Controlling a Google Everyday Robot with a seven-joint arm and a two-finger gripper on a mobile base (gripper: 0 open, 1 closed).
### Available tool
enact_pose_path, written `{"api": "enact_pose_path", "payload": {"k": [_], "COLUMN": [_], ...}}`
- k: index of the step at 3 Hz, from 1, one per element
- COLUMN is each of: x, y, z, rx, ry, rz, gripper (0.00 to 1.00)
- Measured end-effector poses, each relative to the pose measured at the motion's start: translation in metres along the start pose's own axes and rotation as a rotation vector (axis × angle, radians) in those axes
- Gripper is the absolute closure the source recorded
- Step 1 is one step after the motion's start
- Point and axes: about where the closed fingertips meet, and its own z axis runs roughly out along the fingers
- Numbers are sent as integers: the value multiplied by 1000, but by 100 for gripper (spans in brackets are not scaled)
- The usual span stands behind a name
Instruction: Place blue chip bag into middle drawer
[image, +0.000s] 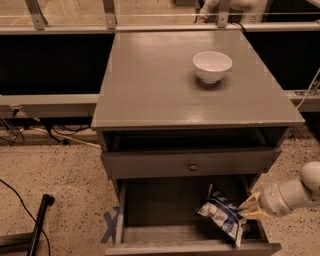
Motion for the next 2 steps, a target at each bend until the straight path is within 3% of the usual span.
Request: {"api": "enact_pose_path", "payload": {"k": [2], "x": [0], "y": [0], "z": [4], "rx": [0], "ry": [-3], "rz": [6], "gripper": [12]}}
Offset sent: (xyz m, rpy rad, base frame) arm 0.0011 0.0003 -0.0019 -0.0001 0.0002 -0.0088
